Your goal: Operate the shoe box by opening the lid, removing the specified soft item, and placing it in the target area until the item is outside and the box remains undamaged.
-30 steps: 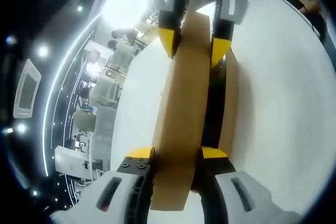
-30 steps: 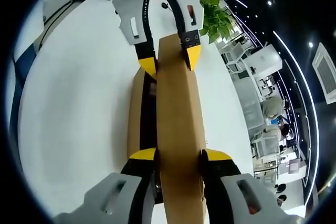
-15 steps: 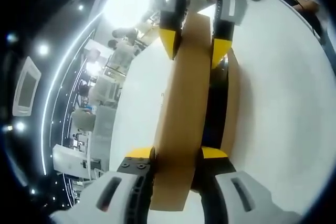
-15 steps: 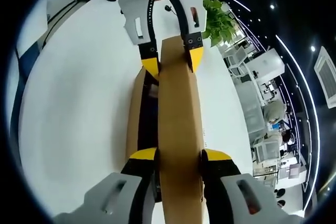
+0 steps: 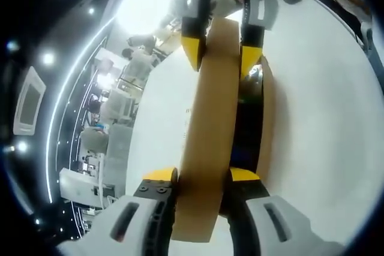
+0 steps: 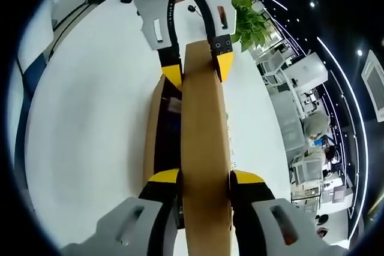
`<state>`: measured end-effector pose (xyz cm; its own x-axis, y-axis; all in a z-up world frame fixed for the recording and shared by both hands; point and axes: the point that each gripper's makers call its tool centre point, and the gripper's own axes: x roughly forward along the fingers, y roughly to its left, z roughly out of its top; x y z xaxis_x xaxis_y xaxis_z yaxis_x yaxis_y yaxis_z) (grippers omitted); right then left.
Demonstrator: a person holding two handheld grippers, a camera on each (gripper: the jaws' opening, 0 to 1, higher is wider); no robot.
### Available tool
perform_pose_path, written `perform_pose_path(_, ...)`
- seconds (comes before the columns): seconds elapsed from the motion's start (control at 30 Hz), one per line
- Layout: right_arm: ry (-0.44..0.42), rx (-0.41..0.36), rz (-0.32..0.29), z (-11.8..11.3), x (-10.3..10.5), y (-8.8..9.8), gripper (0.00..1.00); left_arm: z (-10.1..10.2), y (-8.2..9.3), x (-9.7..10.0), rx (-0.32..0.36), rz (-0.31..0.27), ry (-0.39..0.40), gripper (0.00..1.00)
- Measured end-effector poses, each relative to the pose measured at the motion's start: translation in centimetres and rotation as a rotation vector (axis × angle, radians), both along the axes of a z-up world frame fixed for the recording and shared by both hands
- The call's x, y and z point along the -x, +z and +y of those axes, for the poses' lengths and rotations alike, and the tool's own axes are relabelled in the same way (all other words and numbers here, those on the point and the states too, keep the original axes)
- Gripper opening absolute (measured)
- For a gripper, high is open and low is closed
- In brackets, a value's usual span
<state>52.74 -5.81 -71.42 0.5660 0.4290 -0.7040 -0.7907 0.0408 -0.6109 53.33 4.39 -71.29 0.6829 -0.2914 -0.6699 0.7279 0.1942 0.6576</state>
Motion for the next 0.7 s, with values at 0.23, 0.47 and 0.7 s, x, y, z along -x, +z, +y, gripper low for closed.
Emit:
perform_pose_path(0.23,0.0,0.0,0.005,0.09,-0.28,-0.08,0.31,-0.01,0.11,-0.1,0.006,0.009,-0.006,0.32)
perform_pose_path(0.47,0.004,0.002,0.004,0.07,-0.09,-0.1,0.31,-0.05,0.06,0.0,0.005,0.012,-0.006,0.32)
perform_pose_path(0.7,0.006,-0.005,0.007,0.0,-0.27,0.18,0.31,-0.08,0.29,-0.2,0.004,0.02,-0.014,0.32)
